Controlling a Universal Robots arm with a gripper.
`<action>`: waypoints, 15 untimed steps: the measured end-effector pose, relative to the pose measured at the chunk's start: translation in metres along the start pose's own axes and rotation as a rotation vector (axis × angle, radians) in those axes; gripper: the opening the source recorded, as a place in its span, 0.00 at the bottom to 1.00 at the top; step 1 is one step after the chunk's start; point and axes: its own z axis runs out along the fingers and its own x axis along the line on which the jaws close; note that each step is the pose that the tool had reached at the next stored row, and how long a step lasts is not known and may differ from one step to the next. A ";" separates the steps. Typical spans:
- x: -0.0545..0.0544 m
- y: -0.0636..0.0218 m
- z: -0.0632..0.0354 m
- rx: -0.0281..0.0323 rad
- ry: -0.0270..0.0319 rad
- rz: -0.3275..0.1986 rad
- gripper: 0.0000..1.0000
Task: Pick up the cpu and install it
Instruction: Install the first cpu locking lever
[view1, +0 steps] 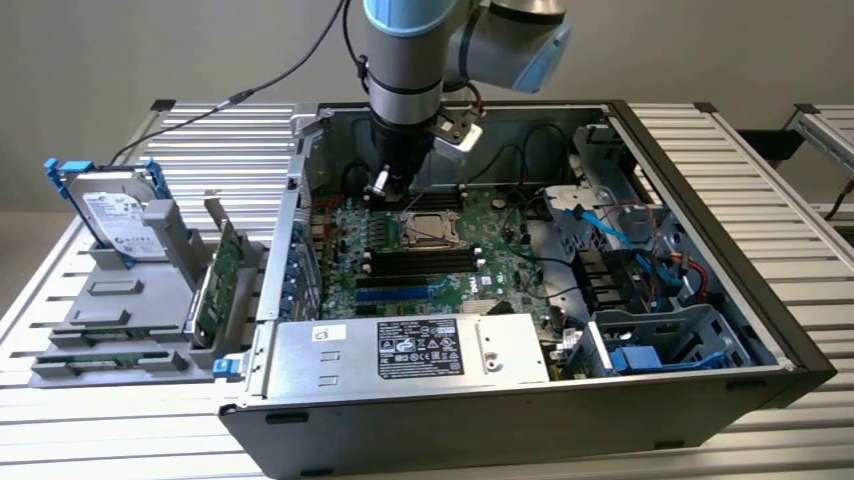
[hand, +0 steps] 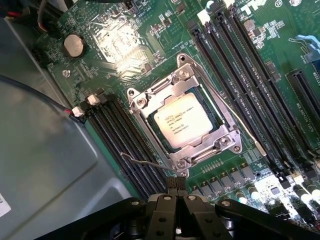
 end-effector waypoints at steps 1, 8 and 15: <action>0.000 -0.0002 0.0012 -0.0040 -0.0012 -0.003 0.11; 0.005 -0.0029 0.0133 -0.0115 -0.0032 -0.057 0.11; 0.008 -0.0045 0.0209 -0.0201 -0.0052 -0.099 0.11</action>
